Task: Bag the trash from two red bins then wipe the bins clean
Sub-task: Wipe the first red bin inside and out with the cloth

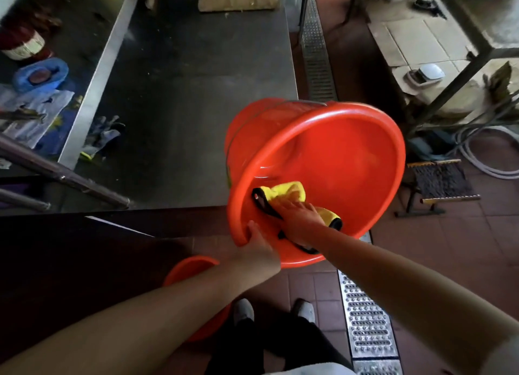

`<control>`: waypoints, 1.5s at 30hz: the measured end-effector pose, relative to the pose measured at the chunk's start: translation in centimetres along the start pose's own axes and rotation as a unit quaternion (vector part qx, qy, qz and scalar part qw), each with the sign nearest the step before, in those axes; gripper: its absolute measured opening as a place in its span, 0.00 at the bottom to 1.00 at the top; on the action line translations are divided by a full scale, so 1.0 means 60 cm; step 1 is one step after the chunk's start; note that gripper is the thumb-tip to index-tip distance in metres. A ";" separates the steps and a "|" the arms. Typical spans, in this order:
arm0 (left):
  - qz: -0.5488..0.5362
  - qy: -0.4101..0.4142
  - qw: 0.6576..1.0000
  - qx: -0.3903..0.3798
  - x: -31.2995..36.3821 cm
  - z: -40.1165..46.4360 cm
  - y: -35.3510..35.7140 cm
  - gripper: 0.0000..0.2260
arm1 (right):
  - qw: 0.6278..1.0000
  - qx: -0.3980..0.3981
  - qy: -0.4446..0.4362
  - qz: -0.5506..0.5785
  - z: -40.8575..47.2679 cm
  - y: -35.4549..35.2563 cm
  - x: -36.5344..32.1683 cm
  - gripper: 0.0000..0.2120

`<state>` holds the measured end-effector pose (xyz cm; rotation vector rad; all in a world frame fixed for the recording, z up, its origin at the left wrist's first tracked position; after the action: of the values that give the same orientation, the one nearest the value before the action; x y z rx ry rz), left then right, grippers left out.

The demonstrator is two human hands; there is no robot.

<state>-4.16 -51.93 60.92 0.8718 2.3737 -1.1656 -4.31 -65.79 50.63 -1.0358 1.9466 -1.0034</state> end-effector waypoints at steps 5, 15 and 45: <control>0.013 -0.033 0.999 -0.016 -0.002 0.002 0.002 0.12 | 0.993 0.044 0.102 -0.044 0.057 -0.023 0.061 0.34; 0.033 -0.047 0.998 0.022 -0.012 0.008 0.010 0.14 | 0.992 0.065 0.096 -0.049 0.136 -0.032 0.085 0.25; -0.067 0.015 0.995 0.073 -0.030 0.012 0.052 0.16 | 0.997 0.005 0.074 -0.005 -0.117 -0.030 -0.033 0.33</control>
<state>-0.71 -51.70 59.70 0.7900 2.4278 -1.4028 -8.72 -62.64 55.80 -0.9912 2.0543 -1.1234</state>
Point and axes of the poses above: each hand's wrist, its own z-axis towards the middle knuckle, its own y-axis out of the palm, x = y × z, the point moved 5 cm from there along z, towards the middle knuckle, and after that the axes turned 1 degree about z, right-handed, at the moved point
